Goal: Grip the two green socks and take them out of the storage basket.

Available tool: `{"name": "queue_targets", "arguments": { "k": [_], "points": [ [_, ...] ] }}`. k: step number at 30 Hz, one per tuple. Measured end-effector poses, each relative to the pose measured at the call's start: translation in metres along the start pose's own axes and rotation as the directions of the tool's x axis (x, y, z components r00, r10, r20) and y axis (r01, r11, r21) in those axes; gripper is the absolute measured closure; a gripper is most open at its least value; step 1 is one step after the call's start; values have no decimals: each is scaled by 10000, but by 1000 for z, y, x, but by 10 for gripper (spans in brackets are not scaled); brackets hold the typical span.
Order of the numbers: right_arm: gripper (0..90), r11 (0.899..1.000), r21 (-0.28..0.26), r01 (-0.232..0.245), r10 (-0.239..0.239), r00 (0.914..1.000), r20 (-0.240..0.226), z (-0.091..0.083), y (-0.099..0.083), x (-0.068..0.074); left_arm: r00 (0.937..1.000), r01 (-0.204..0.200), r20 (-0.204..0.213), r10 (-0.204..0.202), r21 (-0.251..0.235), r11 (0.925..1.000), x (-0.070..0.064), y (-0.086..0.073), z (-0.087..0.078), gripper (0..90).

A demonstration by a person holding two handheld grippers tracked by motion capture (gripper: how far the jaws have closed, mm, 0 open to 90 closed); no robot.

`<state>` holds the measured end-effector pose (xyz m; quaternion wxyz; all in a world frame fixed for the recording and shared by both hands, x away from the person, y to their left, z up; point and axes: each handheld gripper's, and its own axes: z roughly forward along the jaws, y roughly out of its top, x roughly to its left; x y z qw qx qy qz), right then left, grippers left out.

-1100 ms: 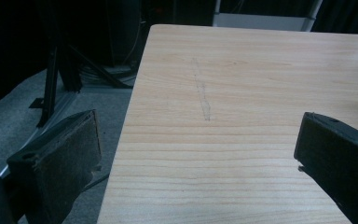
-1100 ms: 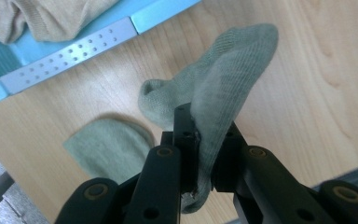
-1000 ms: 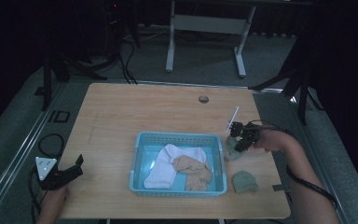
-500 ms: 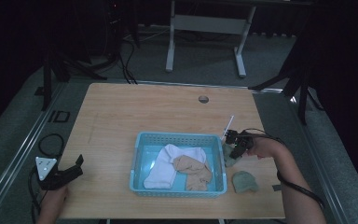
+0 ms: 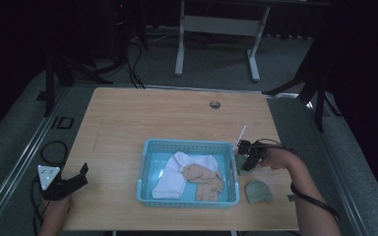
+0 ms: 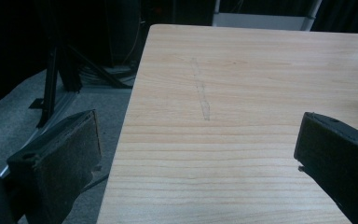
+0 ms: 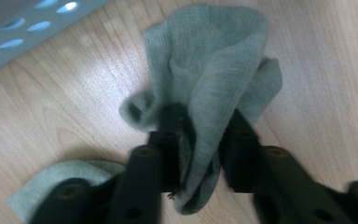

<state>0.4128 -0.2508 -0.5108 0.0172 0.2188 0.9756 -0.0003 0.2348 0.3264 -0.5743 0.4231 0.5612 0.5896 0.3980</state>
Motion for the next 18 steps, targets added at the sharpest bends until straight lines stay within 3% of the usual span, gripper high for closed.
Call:
{"name": "queue_targets", "arguments": {
  "k": [8, 18],
  "points": [
    [547, 9998, 81, -199, 194, 9984, 524, -12, -3, -3, 10000, 2, 6, -2, 0, 10000, 0, 0, 0, 7],
    [475, 9928, -579, -1047, 1096, 9898, 904, -22, -22, -7, 10000, 28, 72, -28, 30, 10000, 0, 0, 0, 7]
  ]
}}
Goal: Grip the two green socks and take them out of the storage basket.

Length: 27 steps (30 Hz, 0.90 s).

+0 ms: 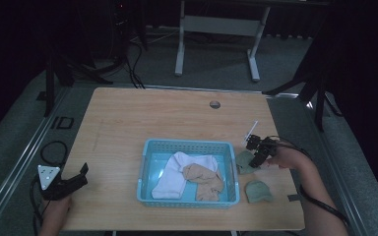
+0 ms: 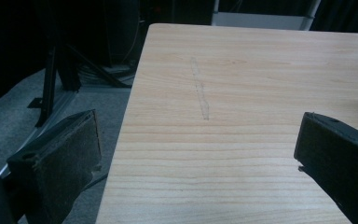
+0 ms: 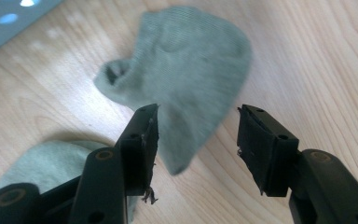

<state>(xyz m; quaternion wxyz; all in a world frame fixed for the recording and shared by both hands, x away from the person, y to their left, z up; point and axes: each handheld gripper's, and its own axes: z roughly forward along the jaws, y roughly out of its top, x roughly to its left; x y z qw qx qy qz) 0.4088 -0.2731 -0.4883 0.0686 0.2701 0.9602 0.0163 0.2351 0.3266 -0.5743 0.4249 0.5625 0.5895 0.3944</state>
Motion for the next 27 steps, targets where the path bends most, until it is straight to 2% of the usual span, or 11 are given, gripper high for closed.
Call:
{"name": "queue_targets", "arguments": {
  "k": [5, 6, 11, 15, 20, 22, 23, 27],
  "points": [
    [444, 9976, -466, -521, 514, 9985, -178, 1, -18, -5, 10000, -9, 7, 9, 30, 10000, 0, 0, 0, 7],
    [436, 9950, -579, -811, 797, 9965, -253, 2, -23, -6, 10000, -25, 3, 25, 42, 10000, 0, 0, 0, 7],
    [412, 9809, -1352, -1396, 1334, 9896, -535, 1, -44, -9, 10000, -20, -15, 20, 68, 10000, 0, 0, 0, 7],
    [387, 9704, -1627, -1786, 1721, 9836, -534, 4, -57, -9, 10000, -39, -18, 40, 81, 10000, 0, 0, 1, 7],
    [375, 9614, -1706, -2158, 2101, 9763, -511, 12, -72, -9, 10000, -43, -28, 44, 89, 10000, 0, 0, 1, 7],
    [371, 9526, -1810, -2447, 2409, 9696, -433, 15, -82, -10, 10000, -49, -16, 49, 91, 9999, 0, 0, 0, 7],
    [365, 9449, -1905, -2663, 2645, 9637, -354, 16, -87, -10, 10000, -45, -4, 45, 92, 9999, 0, 0, 0, 7],
    [343, 9286, -2189, -2995, 3085, 9512, 72, 18, -97, -5, 10000, -4, 26, 4, 87, 10000, 0, 0, 0, 7]
  ]
}}
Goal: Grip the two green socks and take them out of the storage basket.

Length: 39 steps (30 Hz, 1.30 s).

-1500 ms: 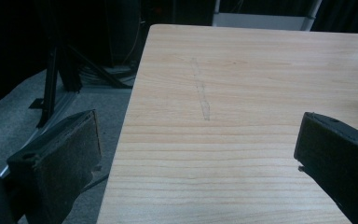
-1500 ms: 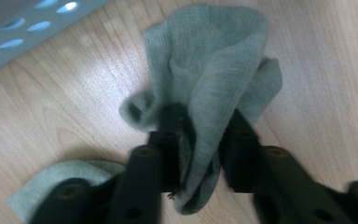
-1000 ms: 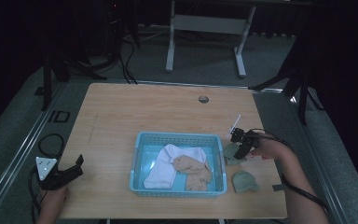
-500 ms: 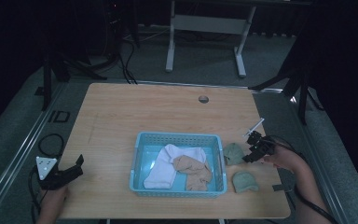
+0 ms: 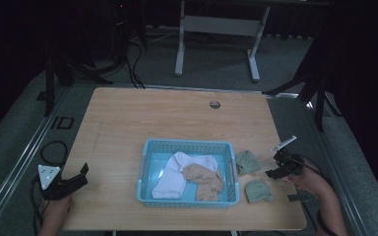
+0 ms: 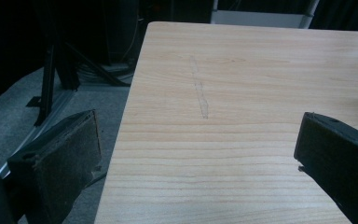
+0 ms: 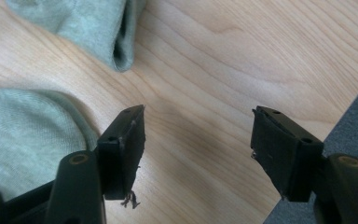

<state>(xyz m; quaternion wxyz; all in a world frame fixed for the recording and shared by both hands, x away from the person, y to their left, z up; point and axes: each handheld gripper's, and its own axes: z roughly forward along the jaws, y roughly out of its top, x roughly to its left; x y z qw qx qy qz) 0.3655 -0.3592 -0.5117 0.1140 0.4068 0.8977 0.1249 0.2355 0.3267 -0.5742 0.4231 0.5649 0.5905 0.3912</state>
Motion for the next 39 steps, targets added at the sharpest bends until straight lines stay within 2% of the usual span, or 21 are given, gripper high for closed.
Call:
{"name": "queue_targets", "arguments": {
  "k": [3, 5, 7, 9, 10, 11, 13, 15, 18, 19, 20, 23, 24, 27, 28, 30, 32, 33, 35, 37, 39],
  "points": [
    [305, 9987, -352, -356, 367, 9989, 303, 3, -7, 2, 10000, -12, 2, 12, 14, 10000, 0, 0, 0, 7],
    [288, 9922, -939, -814, 851, 9957, 354, 4, -12, -1, 10000, 13, 28, -13, 21, 10000, 0, 0, 0, 7],
    [246, 9788, -1444, -1455, 1528, 9874, 406, 7, -18, -5, 10000, 33, 52, -33, 3, 10000, 0, 0, 0, 7],
    [196, 9659, -1818, -1842, 1991, 9776, 675, 10, -24, -7, 10000, 29, 63, -29, -9, 10000, 0, 0, -1, 7],
    [162, 9560, -2114, -2034, 2231, 9720, 736, 10, -27, -8, 10000, 30, 67, -30, -4, 10000, 1, 0, -1, 7],
    [122, 9477, -2377, -2129, 2364, 9688, 747, 11, -30, -8, 10000, 29, 73, -29, -1, 10000, 1, 0, -1, 7],
    [103, 9329, -2871, -2176, 2480, 9660, 736, 11, -37, -8, 10000, 30, 76, -30, -4, 10000, 1, 0, -1, 7],
    [104, 9061, -3344, -2591, 3010, 9503, 794, 10, -43, -8, 10000, 30, 81, -30, -11, 10000, 1, 0, -1, 7],
    [103, 8701, -3792, -3149, 3608, 9311, 545, 9, -54, -9, 10000, 29, 85, -28, -21, 10000, 1, 0, -1, 7],
    [103, 8602, -3947, -3230, 3760, 9245, 629, 9, -57, -9, 10000, 31, 90, -31, -18, 10000, 1, 0, -1, 7],
    [103, 8457, -4186, -3310, 3944, 9161, 724, 8, -60, -8, 10000, 31, 91, -31, -12, 10000, 1, 0, -1, 7],
    [103, 8048, -4775, -3526, 4495, 8874, 1023, 8, -67, -6, 9999, 35, 96, -34, -14, 10000, 1, 0, -1, 7],
    [104, 7885, -4992, -3592, 4712, 8745, 1150, 8, -69, -5, 9999, 32, 98, -32, -15, 10000, 1, 0, -1, 7],
    [104, 7401, -5489, -3885, 5242, 8446, 1090, 8, -75, -4, 9999, 38, 103, -38, -22, 10000, 1, 0, -1, 7],
    [104, 7281, -5596, -3959, 5356, 8381, 1040, 9, -77, -3, 9999, 36, 105, -36, -21, 10000, 1, 0, -1, 7],
    [104, 7229, -5648, -3981, 5417, 8340, 1055, 10, -79, 0, 9999, 39, 106, -38, -27, 10000, 1, 0, -1, 7],
    [103, 7251, -5680, -3894, 5366, 8364, 1116, 11, -81, 3, 9999, 40, 110, -39, -38, 10000, 1, 0, -1, 7],
    [103, 7215, -5789, -3798, 5377, 8341, 1230, 12, -83, 5, 9999, 35, 115, -34, -42, 10000, 1, 0, -1, 7],
    [104, 7100, -5942, -3780, 5432, 8309, 1205, 12, -86, 7, 9999, 38, 129, -38, -40, 10000, 1, 0, -1, 7],
    [104, 6877, -6196, -3783, 5518, 8270, 1074, 11, -90, 9, 9999, 45, 136, -44, -37, 10000, 1, 0, -1, 7],
    [104, 6746, -6404, -3672, 5525, 8264, 1082, 10, -94, 12, 9999, 44, 138, -44, -38, 10000, 1, 0, -1, 7]
  ]
}}
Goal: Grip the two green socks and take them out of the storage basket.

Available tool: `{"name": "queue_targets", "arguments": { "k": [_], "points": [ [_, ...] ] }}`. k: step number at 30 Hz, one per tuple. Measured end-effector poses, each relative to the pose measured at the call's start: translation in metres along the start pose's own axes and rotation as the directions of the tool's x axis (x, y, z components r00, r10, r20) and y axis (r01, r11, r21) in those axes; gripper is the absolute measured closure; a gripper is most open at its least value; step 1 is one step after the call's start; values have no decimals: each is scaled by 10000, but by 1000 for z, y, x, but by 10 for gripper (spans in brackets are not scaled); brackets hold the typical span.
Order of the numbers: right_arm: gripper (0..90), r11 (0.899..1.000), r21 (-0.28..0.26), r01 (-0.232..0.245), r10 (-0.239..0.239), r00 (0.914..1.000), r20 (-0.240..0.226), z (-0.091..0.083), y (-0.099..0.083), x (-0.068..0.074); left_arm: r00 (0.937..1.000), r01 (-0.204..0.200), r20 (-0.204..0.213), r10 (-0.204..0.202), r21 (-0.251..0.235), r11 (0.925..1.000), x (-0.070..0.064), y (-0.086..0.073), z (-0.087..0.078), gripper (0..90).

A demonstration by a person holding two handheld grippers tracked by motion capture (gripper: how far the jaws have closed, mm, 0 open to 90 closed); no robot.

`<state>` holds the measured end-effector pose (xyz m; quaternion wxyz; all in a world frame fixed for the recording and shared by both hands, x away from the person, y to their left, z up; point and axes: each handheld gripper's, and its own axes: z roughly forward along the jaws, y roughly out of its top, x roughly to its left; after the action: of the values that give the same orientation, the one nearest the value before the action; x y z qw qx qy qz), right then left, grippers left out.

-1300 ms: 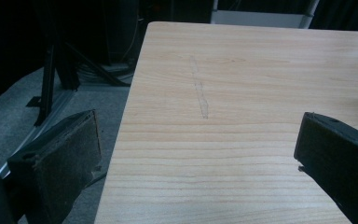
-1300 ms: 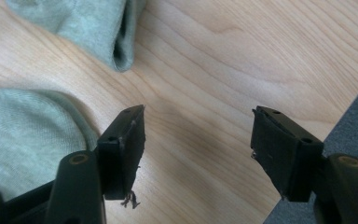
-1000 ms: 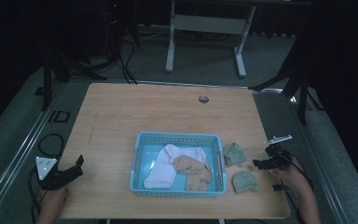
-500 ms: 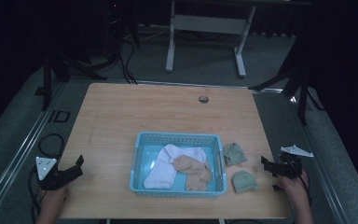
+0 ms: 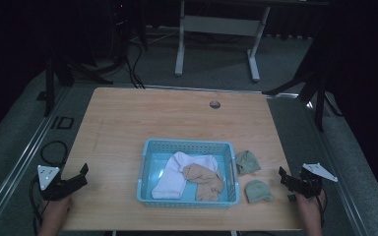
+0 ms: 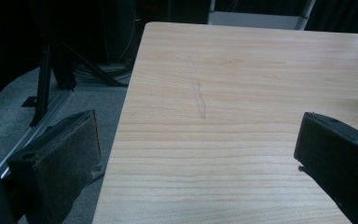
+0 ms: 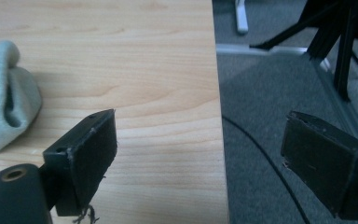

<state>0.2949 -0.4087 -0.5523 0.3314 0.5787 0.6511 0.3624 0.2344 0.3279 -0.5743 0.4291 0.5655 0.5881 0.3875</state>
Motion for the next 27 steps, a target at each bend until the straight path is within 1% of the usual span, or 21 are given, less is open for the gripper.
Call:
{"name": "queue_targets", "arguments": {
  "k": [4, 8, 9, 11, 13, 14, 15, 18, 20, 21, 23, 24, 25, 27],
  "points": [
    [104, 9982, -593, -78, 73, 9999, -94, -7, -6, 1, 10000, -5, 7, 5, 5, 10000, 0, 0, 0, 7],
    [104, 9933, -1151, -119, 144, 9997, 216, -11, -12, 0, 10000, -24, 9, 24, -13, 10000, 0, 0, 0, 7],
    [104, 9915, -1298, -79, 101, 9998, 166, -12, -14, 0, 10000, -18, 15, 18, -18, 10000, 0, 0, 0, 7],
    [104, 9870, -1607, -32, 82, 9995, 305, -15, -16, 1, 10000, 3, 24, -2, -19, 10000, 0, 0, 0, 7],
    [104, 9842, -1770, 89, -35, 9995, 304, -18, -18, 1, 10000, 0, 21, 0, 6, 10000, 0, 0, 0, 7],
    [104, 9808, -1941, 191, -105, 9989, 457, -20, -19, 1, 10000, -1, 20, 1, 6, 10000, 0, 0, 0, 7],
    [104, 9793, -2010, 244, -146, 9986, 502, -21, -20, 1, 10000, -7, 20, 7, 2, 10000, 0, 0, 0, 7],
    [104, 9759, -2170, 207, -70, 9980, 635, -24, -24, 0, 10000, 4, 21, -4, -1, 10000, 0, 0, 0, 7],
    [104, 9724, -2332, 1, 111, 9988, 470, -26, -27, -2, 10000, 12, 21, -12, 1, 10000, 0, 0, 0, 7],
    [104, 9701, -2425, -59, 182, 9987, 482, -28, -28, -3, 10000, 13, 22, -13, -4, 10000, 0, 0, 0, 7],
    [104, 9660, -2576, -241, 344, 9988, 354, -30, -29, -5, 10000, 10, 28, -10, -7, 10000, 0, 0, 0, 7],
    [104, 9665, -2547, -311, 423, 9984, 386, -30, -30, -5, 10000, 21, 26, -21, -5, 10000, 0, 0, 0, 7],
    [105, 9694, -2440, -279, 403, 9981, 461, -30, -31, -6, 10000, 24, 27, -24, 1, 10000, 0, 0, 0, 7],
    [105, 9669, -2521, -406, 512, 9981, 356, -31, -31, -6, 10000, 12, 31, -12, 12, 10000, 0, 0, 0, 7]
  ]
}}
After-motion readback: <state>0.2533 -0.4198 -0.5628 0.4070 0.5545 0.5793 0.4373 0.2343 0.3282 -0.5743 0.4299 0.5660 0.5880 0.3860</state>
